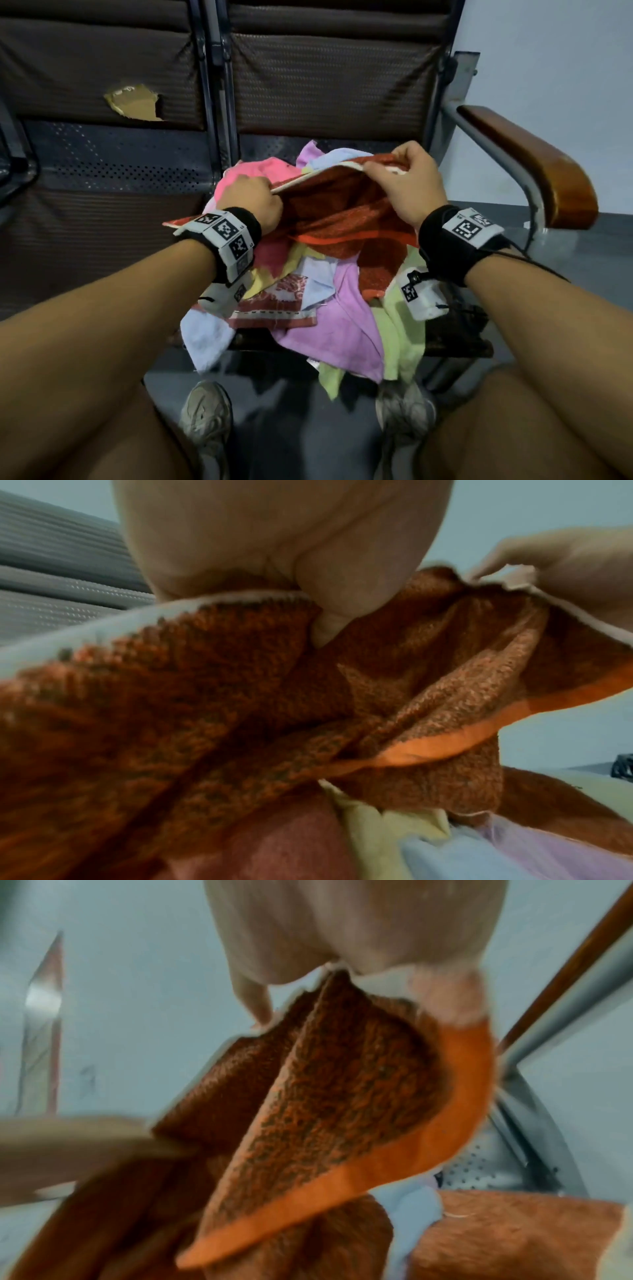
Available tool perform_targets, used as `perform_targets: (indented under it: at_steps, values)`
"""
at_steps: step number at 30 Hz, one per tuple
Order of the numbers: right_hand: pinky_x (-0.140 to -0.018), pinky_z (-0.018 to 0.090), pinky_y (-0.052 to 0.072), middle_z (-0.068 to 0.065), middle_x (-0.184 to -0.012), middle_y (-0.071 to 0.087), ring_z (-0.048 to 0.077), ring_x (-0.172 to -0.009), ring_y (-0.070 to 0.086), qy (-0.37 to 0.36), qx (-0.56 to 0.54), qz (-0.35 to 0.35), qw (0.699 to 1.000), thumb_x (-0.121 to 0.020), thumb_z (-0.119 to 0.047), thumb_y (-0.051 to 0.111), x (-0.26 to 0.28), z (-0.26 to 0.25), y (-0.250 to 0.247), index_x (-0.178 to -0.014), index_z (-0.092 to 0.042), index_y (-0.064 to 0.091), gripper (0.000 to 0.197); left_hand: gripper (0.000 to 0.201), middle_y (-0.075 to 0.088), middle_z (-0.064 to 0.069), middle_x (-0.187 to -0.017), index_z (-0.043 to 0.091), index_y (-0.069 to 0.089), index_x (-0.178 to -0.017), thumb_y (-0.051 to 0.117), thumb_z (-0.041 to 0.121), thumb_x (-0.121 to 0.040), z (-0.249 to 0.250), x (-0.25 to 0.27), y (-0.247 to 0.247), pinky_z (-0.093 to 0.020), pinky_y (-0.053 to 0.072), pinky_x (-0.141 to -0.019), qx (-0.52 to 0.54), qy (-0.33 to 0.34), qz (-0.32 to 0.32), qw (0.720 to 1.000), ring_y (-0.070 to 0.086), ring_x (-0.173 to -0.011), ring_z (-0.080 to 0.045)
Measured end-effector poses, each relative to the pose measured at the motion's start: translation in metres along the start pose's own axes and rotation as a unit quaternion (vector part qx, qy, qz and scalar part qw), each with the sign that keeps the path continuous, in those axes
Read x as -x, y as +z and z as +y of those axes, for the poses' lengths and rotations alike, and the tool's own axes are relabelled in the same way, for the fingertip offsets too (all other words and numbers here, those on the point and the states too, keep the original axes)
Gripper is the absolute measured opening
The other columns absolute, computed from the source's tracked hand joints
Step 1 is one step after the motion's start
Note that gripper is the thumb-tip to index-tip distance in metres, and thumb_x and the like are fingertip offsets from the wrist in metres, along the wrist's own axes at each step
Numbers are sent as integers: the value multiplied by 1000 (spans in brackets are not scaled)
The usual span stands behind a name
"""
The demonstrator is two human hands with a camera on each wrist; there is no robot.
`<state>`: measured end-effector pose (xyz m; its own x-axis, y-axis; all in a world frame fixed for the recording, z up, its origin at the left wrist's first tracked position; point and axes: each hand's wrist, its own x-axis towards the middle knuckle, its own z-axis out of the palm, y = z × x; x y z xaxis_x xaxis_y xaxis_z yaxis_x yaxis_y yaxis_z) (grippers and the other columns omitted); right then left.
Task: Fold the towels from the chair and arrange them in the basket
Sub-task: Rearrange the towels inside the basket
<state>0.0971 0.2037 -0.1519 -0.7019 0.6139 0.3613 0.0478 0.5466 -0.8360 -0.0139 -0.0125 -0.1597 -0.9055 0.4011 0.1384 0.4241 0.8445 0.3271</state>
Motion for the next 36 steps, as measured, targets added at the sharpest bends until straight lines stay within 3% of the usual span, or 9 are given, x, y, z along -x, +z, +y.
perform_targets:
  at_steps: [6,9,11,14,19,25,29,32,36]
  values:
    - [-68,35,44,0,-69,63,21,-73,60,-77,197,-148,966,-94,-40,59,19,10,-8,-73,-16,62,32,55,63,-28,-123,-2,64,-117,37,35,-86,15,-5,-20,-44,52,-95,302,-111,-41,946,61,-113,-42]
    - [-66,32,30,-1,-63,49,27,-71,51,-121,213,-146,959,-104,-33,45,27,-5,-6,-59,-21,44,46,29,67,-20,-113,0,64,-112,47,16,-94,32,0,-24,-45,57,-90,528,-144,-88,832,66,-106,-36]
    - [-80,34,43,5,-86,66,29,-87,62,-152,177,-138,963,-103,-26,48,32,-12,-4,-86,-18,64,24,22,68,-14,-95,4,65,-98,43,5,-96,43,4,-30,-39,61,-75,657,-162,-81,732,67,-91,-29]
    - [-82,35,48,0,-99,66,22,-81,65,-183,92,-119,971,-97,-15,53,38,-22,-5,-131,-22,43,37,29,70,-19,-103,-1,65,-104,37,-1,-97,52,9,-40,-39,62,-71,744,-167,-66,644,71,-93,-32]
    - [-82,34,50,-6,-78,68,18,-78,64,-228,196,-248,921,-80,-1,47,43,-31,2,-84,-19,69,28,26,66,-8,-60,1,63,-82,41,-7,-94,53,15,-48,-28,56,-53,750,-170,-53,637,66,-58,-18]
    - [-58,34,46,-1,-59,63,15,-57,58,-58,219,-349,909,-73,-84,42,66,-32,49,-64,-13,62,75,28,62,-10,-65,2,60,-76,42,-3,-97,66,21,-43,-24,56,-52,733,-153,-70,659,62,-58,-16]
    - [-78,33,50,16,-96,71,27,-89,64,-48,213,-290,932,-98,-38,51,49,-29,67,-89,-7,67,36,11,66,-7,-72,7,63,-85,58,6,-96,60,19,-41,-22,55,-54,707,-123,-67,693,61,-54,-10]
    - [-63,30,32,11,-68,58,22,-73,51,6,137,-149,979,-95,-11,45,27,-28,53,-62,-11,48,33,8,62,-16,-86,11,60,-87,66,7,-91,39,11,-36,-38,59,-69,647,-141,7,749,62,-63,-19]
    - [-70,33,41,11,-81,64,20,-79,58,-47,25,-45,998,-101,-12,40,16,-41,33,-84,2,62,31,9,64,-15,-77,4,54,-104,49,4,-97,23,4,-33,-23,50,-43,629,-155,79,758,62,-45,-12]
